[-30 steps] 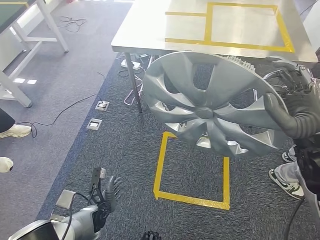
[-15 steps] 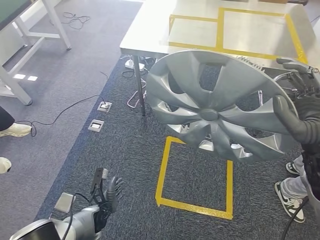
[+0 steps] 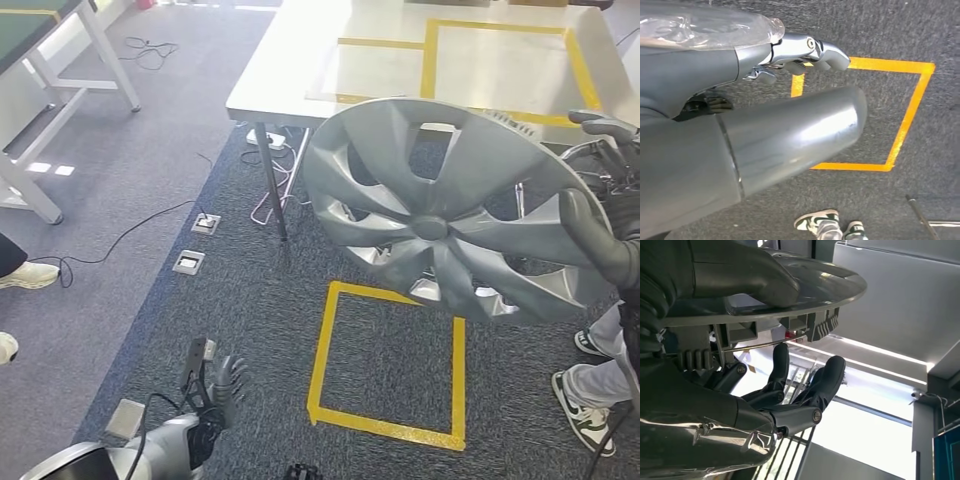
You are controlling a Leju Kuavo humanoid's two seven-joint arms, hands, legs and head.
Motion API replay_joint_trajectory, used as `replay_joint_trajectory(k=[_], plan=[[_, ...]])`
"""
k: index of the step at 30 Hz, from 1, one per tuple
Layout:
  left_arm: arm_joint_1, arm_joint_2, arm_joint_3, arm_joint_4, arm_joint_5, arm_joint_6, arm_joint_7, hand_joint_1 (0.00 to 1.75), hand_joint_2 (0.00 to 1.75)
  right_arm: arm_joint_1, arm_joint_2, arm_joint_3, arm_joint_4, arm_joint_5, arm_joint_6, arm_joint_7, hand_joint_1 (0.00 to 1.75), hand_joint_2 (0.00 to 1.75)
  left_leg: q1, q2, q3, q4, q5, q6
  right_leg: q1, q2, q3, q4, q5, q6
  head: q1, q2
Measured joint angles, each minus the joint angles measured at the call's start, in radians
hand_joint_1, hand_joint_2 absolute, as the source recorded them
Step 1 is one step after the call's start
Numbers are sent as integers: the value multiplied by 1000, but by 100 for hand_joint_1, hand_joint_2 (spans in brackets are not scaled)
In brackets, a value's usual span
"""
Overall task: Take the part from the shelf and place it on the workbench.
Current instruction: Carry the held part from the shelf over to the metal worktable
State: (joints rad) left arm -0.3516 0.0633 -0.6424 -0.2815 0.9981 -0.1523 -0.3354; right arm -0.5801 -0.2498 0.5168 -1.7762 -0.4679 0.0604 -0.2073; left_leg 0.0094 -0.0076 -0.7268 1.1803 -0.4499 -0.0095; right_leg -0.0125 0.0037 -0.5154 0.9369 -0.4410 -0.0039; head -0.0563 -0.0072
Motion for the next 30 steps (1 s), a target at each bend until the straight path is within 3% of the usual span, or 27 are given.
replay_joint_trajectory(k=[1,3,6,8,9,12,13,14,15,17,18,19,20,22,23,25,27,28,29,30], plan=[[-1,3,0,0,4,0,0,0,0,-1,0,0,0,0,0,-6,175,175,2,3,29,-83,52,1,0,0,11,0,-9,4,-1,0],[-3,9,0,0,9,-1,0,0,0,-8,0,1,2,-1,4,-18,175,175,-2,6,79,-199,93,6,2,1,20,1,-24,14,0,0],[-5,13,0,0,13,-2,1,0,0,-16,0,1,8,-2,10,-28,175,175,-7,3,97,-225,80,25,2,2,29,2,-33,31,4,0],[-5,15,0,0,15,-3,0,0,0,-18,0,2,12,-2,14,-31,175,175,-6,0,115,-230,71,39,0,0,16,41,-48,39,6,0],[-6,16,0,0,16,-3,0,0,0,-20,0,2,14,-2,17,-33,175,175,-5,-1,125,-231,66,45,-1,-1,-10,92,-64,42,8,0],[-5,19,0,0,18,-3,-1,0,0,-25,1,5,23,-3,23,-43,175,175,-9,-6,152,-232,43,53,0,-1,-138,299,-128,45,12,0],[-3,19,0,0,18,-3,-1,0,0,-26,1,6,27,-2,25,-45,175,175,-11,-8,163,-232,34,54,0,-1,-168,327,-133,44,12,0],[-2,19,0,0,19,-3,-1,0,0,-26,1,8,31,-1,28,-45,175,175,-12,-11,176,-232,24,54,1,-1,-179,315,-120,41,13,0],[-1,19,0,0,20,-3,-1,0,0,-26,1,9,35,0,29,-46,175,175,-14,-13,192,-232,14,53,2,-1,-172,267,-86,36,13,0],[-1,18,0,0,21,-3,-2,0,0,-29,1,11,43,1,31,-48,175,175,-16,-17,220,-232,-8,50,9,-1,-136,124,19,23,15,0],[-2,19,0,0,22,-3,-2,0,0,-32,2,11,46,1,32,-49,175,175,-17,-18,229,-232,-17,46,12,0,-120,66,53,18,17,0],[-2,19,0,0,23,-3,-3,0,0,-35,3,12,49,1,33,-51,175,175,-19,-18,234,-231,-24,41,15,0,-108,30,74,13,19,0],[-2,19,0,0,23,-3,-3,0,0,-37,5,12,52,1,35,-51,175,175,-20,-19,236,-230,-28,35,17,1,-99,15,76,9,19,0],[-4,20,0,0,23,-4,-3,0,0,-41,11,14,57,3,37,-52,175,175,-18,-16,215,-187,-23,25,15,2,-75,2,72,0,18,0],[-5,20,0,0,23,-5,-3,0,0,-43,13,15,59,4,38,-52,175,175,-17,-13,184,-135,-20,20,13,2,-64,-3,68,-4,17,0],[-3,21,0,0,24,-6,-4,0,0,-47,17,17,65,5,39,-54,175,175,-12,-9,83,7,-43,8,11,1,-45,-9,54,-11,14,0],[1,23,0,0,24,-6,-4,0,0,-48,21,18,71,5,40,-54,175,175,-5,-6,-7,91,-98,-2,10,2,-23,-9,33,-11,11,0],[2,24,0,0,24,-6,-4,0,0,-48,22,19,74,5,40,-55,175,175,-3,-4,-29,87,-111,-5,9,3,-8,-9,20,-9,10,0],[2,25,0,0,24,-6,-4,0,0,-48,23,19,77,5,40,-55,175,175,0,-2,-33,51,-100,-7,8,3,9,-9,7,-7,9,0],[2,26,0,0,24,-6,-4,0,0,-48,25,20,80,5,40,-55,175,175,2,0,-23,-12,-60,-8,7,3,27,-9,-7,-3,8,0]])
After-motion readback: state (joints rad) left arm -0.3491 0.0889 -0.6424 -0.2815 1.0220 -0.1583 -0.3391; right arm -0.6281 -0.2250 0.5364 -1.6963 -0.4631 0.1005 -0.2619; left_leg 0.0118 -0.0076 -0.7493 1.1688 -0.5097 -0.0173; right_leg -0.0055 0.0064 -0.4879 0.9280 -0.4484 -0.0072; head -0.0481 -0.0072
